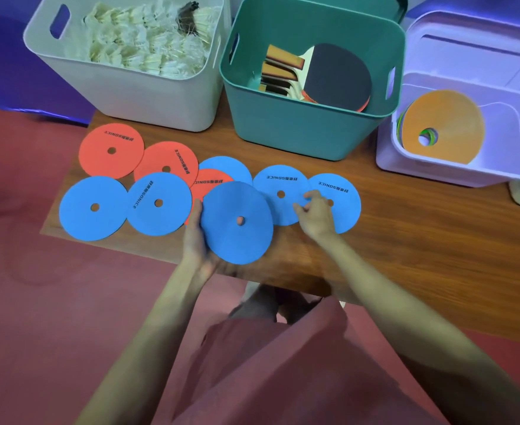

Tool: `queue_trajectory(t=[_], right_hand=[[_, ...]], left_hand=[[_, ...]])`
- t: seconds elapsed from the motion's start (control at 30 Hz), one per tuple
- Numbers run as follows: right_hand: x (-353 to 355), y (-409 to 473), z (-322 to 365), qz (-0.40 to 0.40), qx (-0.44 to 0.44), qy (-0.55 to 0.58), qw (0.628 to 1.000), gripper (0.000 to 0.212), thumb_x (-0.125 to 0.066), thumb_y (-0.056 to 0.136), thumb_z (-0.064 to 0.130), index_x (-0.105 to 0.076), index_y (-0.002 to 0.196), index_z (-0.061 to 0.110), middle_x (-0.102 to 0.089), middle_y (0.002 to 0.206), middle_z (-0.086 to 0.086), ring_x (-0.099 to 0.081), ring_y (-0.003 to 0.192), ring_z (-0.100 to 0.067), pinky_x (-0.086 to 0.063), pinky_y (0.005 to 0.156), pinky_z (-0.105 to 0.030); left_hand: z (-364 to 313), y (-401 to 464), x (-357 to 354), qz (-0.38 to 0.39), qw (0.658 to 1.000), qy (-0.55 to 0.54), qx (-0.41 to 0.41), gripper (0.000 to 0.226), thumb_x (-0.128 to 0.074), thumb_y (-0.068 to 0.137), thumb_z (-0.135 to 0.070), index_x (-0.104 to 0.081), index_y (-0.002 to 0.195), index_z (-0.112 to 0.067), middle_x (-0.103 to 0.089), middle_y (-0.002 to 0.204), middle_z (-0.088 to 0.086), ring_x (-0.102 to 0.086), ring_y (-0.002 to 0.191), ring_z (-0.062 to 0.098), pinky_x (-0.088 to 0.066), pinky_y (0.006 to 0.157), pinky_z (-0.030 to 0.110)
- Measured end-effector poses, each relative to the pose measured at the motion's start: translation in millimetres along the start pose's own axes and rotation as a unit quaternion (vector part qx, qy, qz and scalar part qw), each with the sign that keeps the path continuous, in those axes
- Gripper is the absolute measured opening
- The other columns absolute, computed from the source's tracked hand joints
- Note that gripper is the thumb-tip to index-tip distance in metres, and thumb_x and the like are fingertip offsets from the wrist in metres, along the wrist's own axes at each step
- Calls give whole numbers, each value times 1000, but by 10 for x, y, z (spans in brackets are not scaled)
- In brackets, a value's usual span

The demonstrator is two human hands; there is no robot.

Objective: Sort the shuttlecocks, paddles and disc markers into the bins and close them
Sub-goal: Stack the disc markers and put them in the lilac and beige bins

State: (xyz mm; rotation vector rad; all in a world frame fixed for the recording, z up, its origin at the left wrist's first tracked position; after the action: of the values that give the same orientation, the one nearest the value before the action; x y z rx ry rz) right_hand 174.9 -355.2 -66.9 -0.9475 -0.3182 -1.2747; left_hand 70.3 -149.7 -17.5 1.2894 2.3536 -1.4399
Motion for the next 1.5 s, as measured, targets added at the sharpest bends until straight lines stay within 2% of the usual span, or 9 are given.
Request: queue_trajectory(t=[0.13, 0.3, 0.5, 0.63, 0.73, 0.87, 1.03, 1.33, 1.5], right_hand=[[6, 320, -72, 16, -79, -84, 993, 65, -64, 87, 28, -33, 136, -2, -34, 139, -25, -35, 129, -38, -39, 101, -43], [-37, 460, -61, 4, -120, -99, 988, 74, -73, 80, 37, -39, 130, -6, -35, 138, -21, -33, 129, -36, -41, 95, -39], [63, 462, -79, 28, -92, 20, 995, 34, -63, 89, 24, -47, 102, -2, -55, 104, -13, -56, 81, -25, -50, 71, -36], [297, 276, -9, -4, -6, 104, 995, 28, -52, 95, 14, -56, 119, 1, -65, 105, -16, -62, 94, -27, -49, 83, -34], [601, 6, 157, -57, 75, 247, 964, 29, -52, 91, 17, -56, 118, 8, -64, 87, -10, -59, 68, -14, -46, 62, -22], [644, -320, 329, 73, 58, 385, 918, 24, -55, 94, 21, -55, 117, 21, -62, 83, -7, -49, 63, -17, -36, 51, -22], [467, -501, 413, 147, 59, 336, 928, 19, -50, 98, 15, -55, 108, 30, -67, 87, 1, -60, 58, -3, -37, 43, -16], [476, -400, 144, 168, 106, 286, 937, 25, -56, 95, 15, -54, 119, 16, -70, 104, -8, -70, 90, -16, -56, 70, -27], [564, -170, -209, 69, 107, 106, 986, 24, -60, 91, 27, -59, 111, 14, -59, 66, -4, -61, 66, -23, -48, 69, -39]], left_hand=[[-32, 19, 130, 0, 1000, -20, -6, 41, -43, 97, -48, -63, 117, -18, -65, 124, 6, -61, 115, 28, -49, 96, 48], [-58, -23, 193, -10, 1000, -10, -3, 46, -43, 97, -48, -60, 126, -17, -66, 123, 5, -64, 111, 25, -54, 89, 43], [-113, -44, 243, -14, 1000, -10, 9, 48, -41, 98, -49, -58, 128, -16, -67, 121, 5, -65, 109, 26, -54, 88, 44], [-170, -34, 217, -20, 1000, -3, 6, 43, -41, 98, -49, -63, 119, -18, -69, 116, 4, -68, 103, 23, -57, 83, 40], [-188, -22, 156, -28, 1000, -6, 12, 39, -42, 98, -47, -64, 113, -19, -71, 111, 3, -70, 96, 20, -59, 77, 38], [-149, 16, 0, -23, 999, -1, 23, 38, -44, 98, -45, -64, 116, -18, -69, 116, 4, -68, 103, 22, -54, 86, 41], [-26, -9, -346, 7, 998, -16, 66, 44, -36, 100, -48, -67, 110, -19, -72, 109, 4, -69, 97, 24, -53, 83, 41], [186, -128, -698, 15, 995, 14, 99, 53, -30, 99, -53, -67, 103, -15, -74, 96, 10, -72, 83, 25, -52, 74, 42], [237, -89, -734, -5, 996, 57, 67, 45, -37, 98, -52, -67, 107, -21, -73, 106, 5, -70, 94, 23, -54, 80, 42]])
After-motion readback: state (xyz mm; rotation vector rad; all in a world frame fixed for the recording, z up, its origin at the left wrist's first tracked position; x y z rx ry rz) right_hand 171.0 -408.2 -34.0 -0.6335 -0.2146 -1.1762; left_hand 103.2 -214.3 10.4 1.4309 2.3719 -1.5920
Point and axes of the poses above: each hand's wrist, its own y-axis towards the middle knuckle, its own x-axis out of the back of the hand, z = x × y, the point moved 4 cm from there along y, towards the middle knuckle
